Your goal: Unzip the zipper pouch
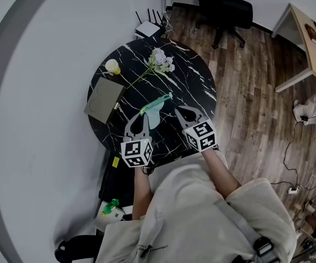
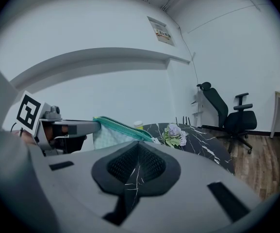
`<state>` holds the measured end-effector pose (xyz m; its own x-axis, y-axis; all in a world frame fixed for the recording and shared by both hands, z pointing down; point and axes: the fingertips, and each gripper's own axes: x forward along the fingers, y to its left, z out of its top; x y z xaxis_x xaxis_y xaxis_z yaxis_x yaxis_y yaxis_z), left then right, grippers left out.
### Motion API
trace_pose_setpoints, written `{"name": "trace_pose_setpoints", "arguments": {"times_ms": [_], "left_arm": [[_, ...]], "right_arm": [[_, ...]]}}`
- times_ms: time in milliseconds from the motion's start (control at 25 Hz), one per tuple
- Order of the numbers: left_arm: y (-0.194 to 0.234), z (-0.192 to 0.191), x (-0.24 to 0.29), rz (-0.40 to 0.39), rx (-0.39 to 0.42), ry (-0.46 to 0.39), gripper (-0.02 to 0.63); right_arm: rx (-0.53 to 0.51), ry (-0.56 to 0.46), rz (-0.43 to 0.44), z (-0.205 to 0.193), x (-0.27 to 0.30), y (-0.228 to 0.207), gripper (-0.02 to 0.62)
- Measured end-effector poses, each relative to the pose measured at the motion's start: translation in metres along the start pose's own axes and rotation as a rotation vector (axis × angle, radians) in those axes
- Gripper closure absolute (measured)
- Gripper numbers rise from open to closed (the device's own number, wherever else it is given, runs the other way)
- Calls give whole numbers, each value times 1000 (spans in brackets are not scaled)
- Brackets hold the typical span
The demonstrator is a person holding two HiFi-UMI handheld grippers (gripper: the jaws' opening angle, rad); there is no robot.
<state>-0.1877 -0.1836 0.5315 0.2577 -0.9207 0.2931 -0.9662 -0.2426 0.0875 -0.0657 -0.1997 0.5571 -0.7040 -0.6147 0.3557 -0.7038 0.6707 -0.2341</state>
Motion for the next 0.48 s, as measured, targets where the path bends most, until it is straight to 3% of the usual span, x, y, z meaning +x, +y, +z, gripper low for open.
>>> {"name": "trace_pose_setpoints", "arguments": {"times_ms": [480], "left_arm": [[0,2,1,5,1,-2,569]], "right_arm": [[-21,-2,-10,2,-1,-2,589]]}}
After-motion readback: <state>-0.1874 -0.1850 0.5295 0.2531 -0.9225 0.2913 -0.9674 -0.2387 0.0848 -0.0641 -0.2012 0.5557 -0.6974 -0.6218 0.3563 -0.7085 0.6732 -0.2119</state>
